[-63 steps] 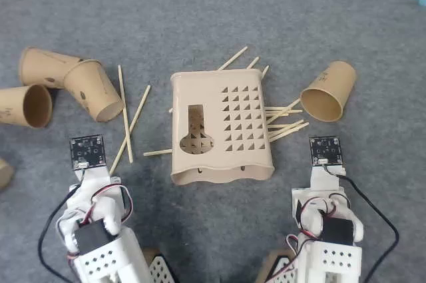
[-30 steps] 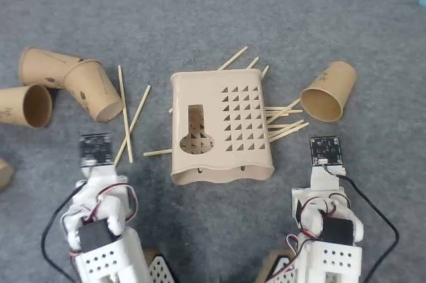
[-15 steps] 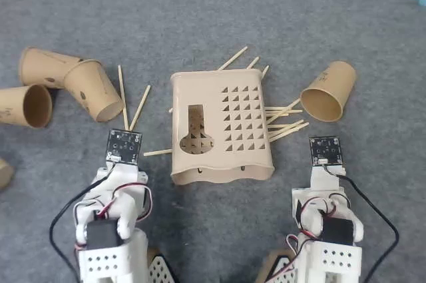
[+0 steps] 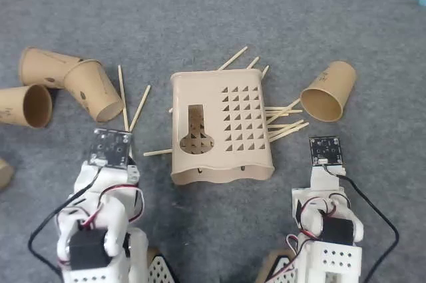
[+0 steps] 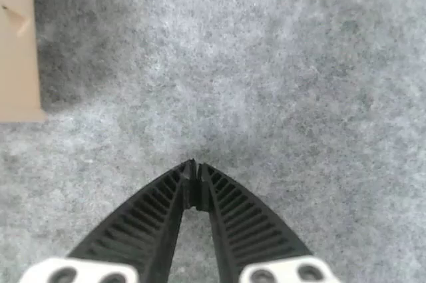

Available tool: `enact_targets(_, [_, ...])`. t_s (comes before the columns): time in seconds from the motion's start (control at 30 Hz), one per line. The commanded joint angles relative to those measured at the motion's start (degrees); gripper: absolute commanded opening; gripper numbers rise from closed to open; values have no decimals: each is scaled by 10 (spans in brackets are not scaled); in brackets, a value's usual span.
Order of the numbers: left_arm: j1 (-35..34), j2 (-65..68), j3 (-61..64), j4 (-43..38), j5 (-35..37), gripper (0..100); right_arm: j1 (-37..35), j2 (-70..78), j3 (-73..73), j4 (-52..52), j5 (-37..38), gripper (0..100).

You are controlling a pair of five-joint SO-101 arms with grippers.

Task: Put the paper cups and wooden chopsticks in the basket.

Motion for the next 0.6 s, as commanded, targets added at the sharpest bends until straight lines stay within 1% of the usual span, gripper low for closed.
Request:
enact_targets(0.0, [46, 111, -89, 24, -5, 12, -3, -9, -4, 4, 7, 13])
enact_targets(0.1, [68, 236, -152, 29, 26, 12, -3, -9, -4, 4, 7, 13])
enact_targets(0.23, [116, 384, -208, 46, 18, 12, -3, -9, -4, 4, 7, 13])
enact_targets(0.3, [149, 425, -211, 44, 18, 13, -3, -9, -4, 4, 7, 13])
enact_targets(0.37, [191, 433, -201, 33, 19, 13, -3, -9, -4, 4, 7, 13])
enact_targets(0.47, [246, 409, -174, 10, 30, 26, -3, -9, -4, 4, 7, 13])
enact_targets(0.57, [278, 352, -158, 12, 67, 100, -3, -9, -4, 4, 7, 13])
